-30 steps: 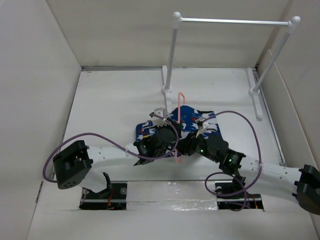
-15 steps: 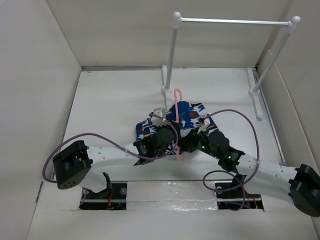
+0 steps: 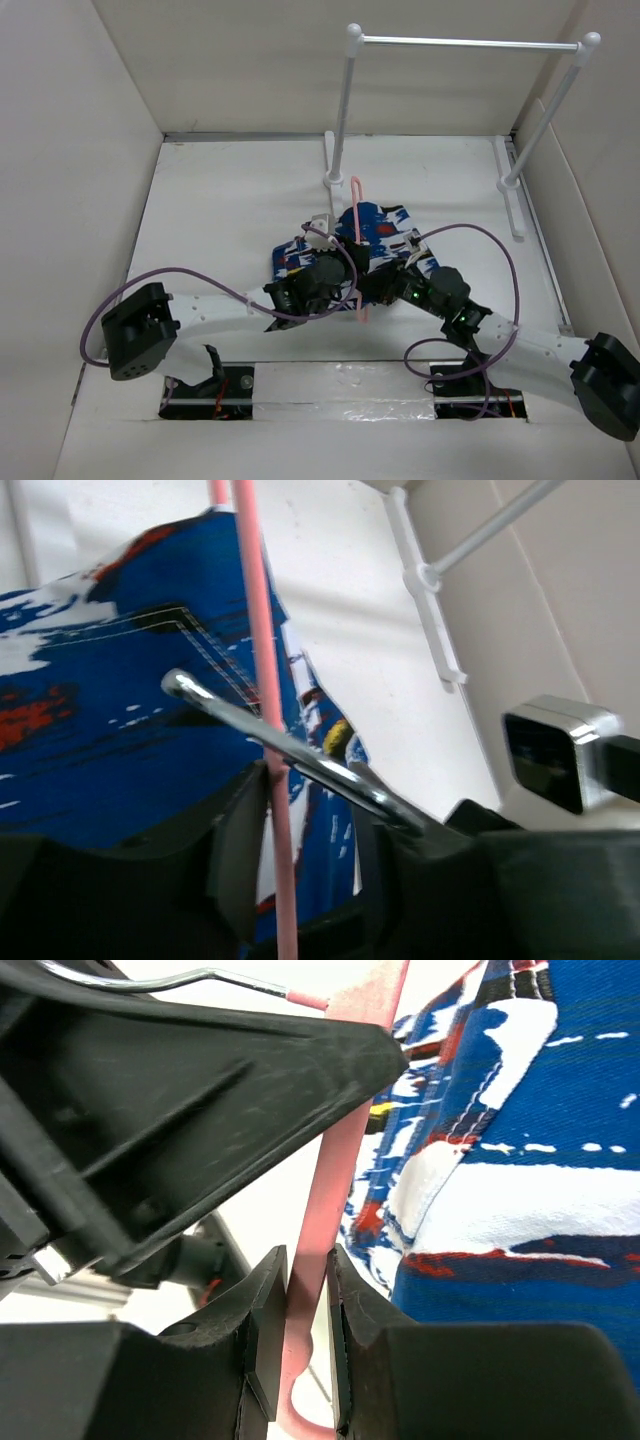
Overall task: Place the trousers on the hanger
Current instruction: Place the trousers on the hanger, then place the hanger at the clothesline.
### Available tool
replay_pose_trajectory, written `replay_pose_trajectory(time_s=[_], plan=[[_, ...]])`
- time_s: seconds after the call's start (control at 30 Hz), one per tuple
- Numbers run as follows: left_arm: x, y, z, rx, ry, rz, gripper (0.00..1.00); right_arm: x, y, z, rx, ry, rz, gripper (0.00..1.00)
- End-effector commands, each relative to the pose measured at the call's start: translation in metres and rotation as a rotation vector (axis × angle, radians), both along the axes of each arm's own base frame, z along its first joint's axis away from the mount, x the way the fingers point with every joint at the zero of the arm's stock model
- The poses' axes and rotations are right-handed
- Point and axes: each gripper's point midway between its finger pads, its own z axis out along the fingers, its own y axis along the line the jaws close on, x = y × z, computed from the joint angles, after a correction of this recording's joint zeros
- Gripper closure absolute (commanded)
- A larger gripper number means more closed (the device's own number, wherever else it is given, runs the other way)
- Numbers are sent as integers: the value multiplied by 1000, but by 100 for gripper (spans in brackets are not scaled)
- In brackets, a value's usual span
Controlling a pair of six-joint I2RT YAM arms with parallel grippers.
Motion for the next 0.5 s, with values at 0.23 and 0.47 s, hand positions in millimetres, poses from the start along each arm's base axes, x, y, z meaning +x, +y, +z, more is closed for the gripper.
replay_pose_trajectory(time_s=[0.23,0.47], plan=[[-18,-6,130,-227,-204,-129,40,-7,-24,128,345,-256,35,100],[-26,4,184,-256,-311,-162,35,-4,-42,155,457,-269,21,100]])
